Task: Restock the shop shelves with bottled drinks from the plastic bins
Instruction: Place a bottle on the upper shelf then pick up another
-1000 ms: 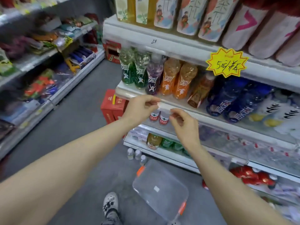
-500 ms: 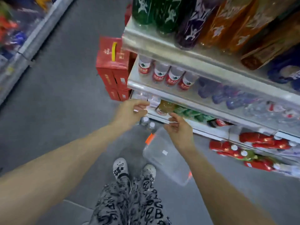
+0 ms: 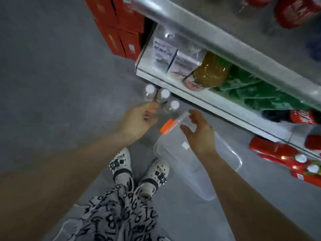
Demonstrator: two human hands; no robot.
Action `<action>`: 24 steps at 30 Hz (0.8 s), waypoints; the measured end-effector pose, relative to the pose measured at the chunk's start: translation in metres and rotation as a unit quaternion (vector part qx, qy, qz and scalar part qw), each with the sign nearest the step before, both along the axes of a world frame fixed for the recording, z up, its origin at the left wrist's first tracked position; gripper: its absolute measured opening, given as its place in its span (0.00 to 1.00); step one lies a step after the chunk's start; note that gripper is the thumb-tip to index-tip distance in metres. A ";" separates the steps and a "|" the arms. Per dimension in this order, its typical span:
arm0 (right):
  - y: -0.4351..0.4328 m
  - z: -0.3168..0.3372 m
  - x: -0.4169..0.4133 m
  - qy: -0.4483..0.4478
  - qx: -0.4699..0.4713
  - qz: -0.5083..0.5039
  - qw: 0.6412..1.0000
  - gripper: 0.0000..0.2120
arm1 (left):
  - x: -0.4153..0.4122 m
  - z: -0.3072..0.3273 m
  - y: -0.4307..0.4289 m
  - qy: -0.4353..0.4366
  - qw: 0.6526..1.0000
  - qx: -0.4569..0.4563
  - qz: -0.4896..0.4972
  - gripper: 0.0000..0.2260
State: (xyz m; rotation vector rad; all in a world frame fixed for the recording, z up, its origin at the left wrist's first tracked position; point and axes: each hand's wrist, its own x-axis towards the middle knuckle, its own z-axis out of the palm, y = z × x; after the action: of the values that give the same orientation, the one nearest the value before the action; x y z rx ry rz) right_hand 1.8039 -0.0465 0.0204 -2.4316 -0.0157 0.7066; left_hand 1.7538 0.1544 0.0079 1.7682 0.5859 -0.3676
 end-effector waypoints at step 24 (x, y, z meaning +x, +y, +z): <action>0.019 -0.226 0.063 -0.077 -0.122 0.115 0.983 0.21 | 0.051 -0.249 -0.054 0.022 0.997 -0.041 -0.054 0.27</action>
State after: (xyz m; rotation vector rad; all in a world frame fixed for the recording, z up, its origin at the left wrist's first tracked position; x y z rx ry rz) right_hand 1.8666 -0.0271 -0.2058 -2.7443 -0.2909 0.6500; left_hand 1.8046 0.1000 -0.2415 1.7198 0.4996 -0.5000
